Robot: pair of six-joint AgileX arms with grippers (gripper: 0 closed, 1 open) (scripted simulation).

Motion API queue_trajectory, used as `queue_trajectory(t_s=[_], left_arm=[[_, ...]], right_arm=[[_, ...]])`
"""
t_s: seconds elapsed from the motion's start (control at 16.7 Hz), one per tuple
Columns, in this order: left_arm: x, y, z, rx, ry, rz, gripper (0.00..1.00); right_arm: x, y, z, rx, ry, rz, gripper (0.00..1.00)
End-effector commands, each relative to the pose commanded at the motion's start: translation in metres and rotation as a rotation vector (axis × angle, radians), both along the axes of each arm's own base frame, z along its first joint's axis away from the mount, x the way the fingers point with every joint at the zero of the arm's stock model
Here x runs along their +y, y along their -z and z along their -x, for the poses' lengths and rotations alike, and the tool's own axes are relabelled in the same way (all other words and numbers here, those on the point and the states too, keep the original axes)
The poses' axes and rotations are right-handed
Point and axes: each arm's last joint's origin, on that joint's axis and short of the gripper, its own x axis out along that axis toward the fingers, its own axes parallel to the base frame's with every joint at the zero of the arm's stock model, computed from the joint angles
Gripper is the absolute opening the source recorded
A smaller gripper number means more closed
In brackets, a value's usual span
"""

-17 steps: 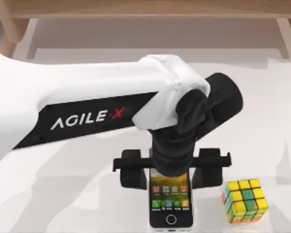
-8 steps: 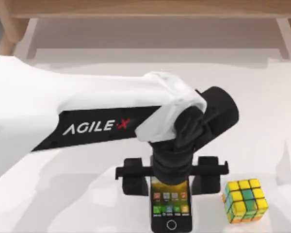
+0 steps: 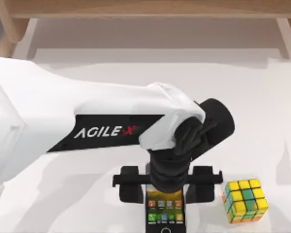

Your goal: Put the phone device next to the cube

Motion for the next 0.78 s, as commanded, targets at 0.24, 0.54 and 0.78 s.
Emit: queue_trajectory(t_s=[0.24,0.54,0.78], left_arm=[[0.0,0.0,0.0,0.0,0.0,0.0,0.3],[0.0,0.0,0.0,0.0,0.0,0.0,0.68],[0.0,0.0,0.0,0.0,0.0,0.0,0.98]], right_arm=[[0.0,0.0,0.0,0.0,0.0,0.0,1.0],[0.0,0.0,0.0,0.0,0.0,0.0,1.0],[0.0,0.0,0.0,0.0,0.0,0.0,1.0]])
